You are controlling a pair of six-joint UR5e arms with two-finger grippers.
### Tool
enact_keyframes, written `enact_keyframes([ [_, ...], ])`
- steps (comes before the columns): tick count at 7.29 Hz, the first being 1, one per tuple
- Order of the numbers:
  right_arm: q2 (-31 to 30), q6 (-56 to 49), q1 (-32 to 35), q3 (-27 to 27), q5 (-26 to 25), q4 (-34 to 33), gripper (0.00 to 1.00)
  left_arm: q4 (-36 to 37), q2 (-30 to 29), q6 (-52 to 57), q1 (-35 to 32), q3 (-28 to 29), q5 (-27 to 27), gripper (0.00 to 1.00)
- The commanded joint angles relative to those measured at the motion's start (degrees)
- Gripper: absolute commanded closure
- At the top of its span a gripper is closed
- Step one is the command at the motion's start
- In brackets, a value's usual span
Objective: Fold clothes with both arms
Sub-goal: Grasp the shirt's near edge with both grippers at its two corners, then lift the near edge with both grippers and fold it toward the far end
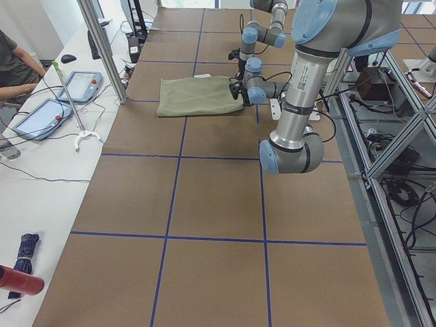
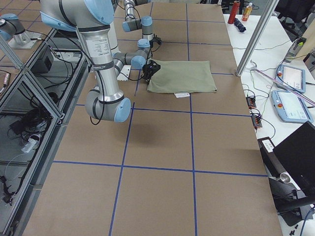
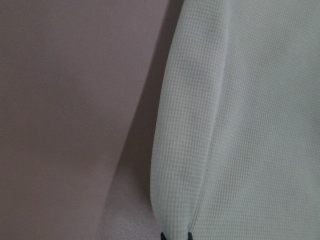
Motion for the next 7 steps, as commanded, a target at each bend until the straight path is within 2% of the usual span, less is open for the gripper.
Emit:
enact_keyframes([
  [1,-0.23,-0.25,0.23,3.0,1.0,-0.02,1.0,0.38,1.86,0.07,0.09,-3.02,0.09,1.0],
  [3,-0.76,-0.26,-0.81,7.47,2.85,-0.02,1.0,1.43,3.89,-0.02,1.74,-7.5,0.44,1.0],
  [4,-0.94,-0.17,-2.22,10.11,4.69,-0.11,1.0,3.35,5.2,-0.2,3.24,-10.39,0.53,1.0],
  [6,-1.37,0.09,-5.03,13.46,8.11,-0.55,1.0,9.66,8.72,-1.07,7.54,-19.96,0.53,1.0],
  [7,-2.94,0.09,-5.3,15.04,9.61,-0.46,1.0,11.44,8.91,-1.16,7.99,-21.91,0.35,1.0],
])
